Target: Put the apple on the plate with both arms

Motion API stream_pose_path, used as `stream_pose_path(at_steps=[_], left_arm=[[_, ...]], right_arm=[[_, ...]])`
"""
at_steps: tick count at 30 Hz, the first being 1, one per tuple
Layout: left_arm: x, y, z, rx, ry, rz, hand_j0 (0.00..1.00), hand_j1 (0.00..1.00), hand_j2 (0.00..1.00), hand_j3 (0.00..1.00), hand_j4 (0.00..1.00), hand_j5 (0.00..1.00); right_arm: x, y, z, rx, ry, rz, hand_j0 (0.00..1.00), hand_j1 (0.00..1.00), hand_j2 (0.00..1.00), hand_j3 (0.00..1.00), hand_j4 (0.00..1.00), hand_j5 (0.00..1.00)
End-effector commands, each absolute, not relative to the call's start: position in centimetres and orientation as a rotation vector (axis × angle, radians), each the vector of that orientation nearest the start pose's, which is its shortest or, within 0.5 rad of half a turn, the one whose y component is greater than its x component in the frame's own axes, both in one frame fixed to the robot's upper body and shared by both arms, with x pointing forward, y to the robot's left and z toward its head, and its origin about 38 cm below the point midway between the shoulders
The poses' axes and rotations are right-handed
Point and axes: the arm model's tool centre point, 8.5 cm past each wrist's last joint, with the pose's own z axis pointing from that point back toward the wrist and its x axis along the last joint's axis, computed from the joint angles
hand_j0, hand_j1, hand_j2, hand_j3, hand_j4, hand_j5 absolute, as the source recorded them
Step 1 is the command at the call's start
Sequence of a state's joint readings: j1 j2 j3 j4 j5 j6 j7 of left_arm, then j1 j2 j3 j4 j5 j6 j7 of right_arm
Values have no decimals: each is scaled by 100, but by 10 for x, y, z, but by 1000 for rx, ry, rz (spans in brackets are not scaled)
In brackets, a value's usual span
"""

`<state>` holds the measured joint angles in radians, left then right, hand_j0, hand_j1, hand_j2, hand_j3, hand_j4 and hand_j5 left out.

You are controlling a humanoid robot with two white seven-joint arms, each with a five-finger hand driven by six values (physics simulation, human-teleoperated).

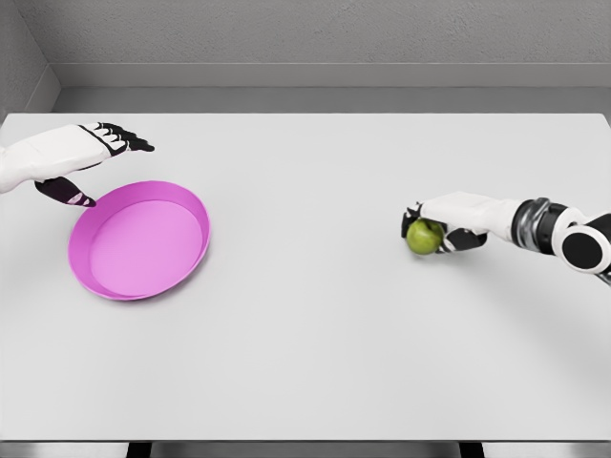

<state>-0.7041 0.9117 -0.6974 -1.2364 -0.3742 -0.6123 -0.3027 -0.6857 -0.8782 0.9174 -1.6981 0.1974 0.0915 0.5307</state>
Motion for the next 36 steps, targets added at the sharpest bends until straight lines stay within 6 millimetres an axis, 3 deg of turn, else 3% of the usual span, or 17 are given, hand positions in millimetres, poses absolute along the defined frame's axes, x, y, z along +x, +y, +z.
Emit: stream_pose_path(at_steps=[1, 5, 13, 31, 32, 33, 36], left_arm=[[454, 379, 218, 559, -1399, -1888, 100, 100, 100, 100, 100, 100], [454, 379, 218, 559, -1399, -1888, 100, 100, 100, 100, 100, 100], [454, 380, 219, 561, -1400, -1887, 100, 100, 100, 100, 100, 100], [455, 380, 220, 563, -1400, -1887, 100, 100, 100, 100, 100, 100], [455, 380, 220, 563, -1400, -1887, 100, 100, 100, 100, 100, 100], [455, 380, 220, 563, -1400, -1887, 100, 100, 100, 100, 100, 100], [454, 380, 220, 565, -1399, -1888, 100, 100, 100, 100, 100, 100]], right_arm=[[412, -248, 180, -288, -1113, 1809, 36, 36, 36, 36, 36, 36], [414, -224, 190, -263, -1183, 1827, 36, 36, 36, 36, 36, 36], [411, -166, 189, -150, -1295, 1842, 36, 36, 36, 36, 36, 36], [404, -119, 190, -50, -1379, 1853, 37, 37, 37, 37, 37, 37], [405, -119, 190, -54, -1376, 1847, 49, 49, 49, 49, 49, 49], [406, -120, 191, -61, -1376, 1840, 100, 100, 100, 100, 100, 100], [405, -120, 191, -59, -1381, 1843, 100, 100, 100, 100, 100, 100]])
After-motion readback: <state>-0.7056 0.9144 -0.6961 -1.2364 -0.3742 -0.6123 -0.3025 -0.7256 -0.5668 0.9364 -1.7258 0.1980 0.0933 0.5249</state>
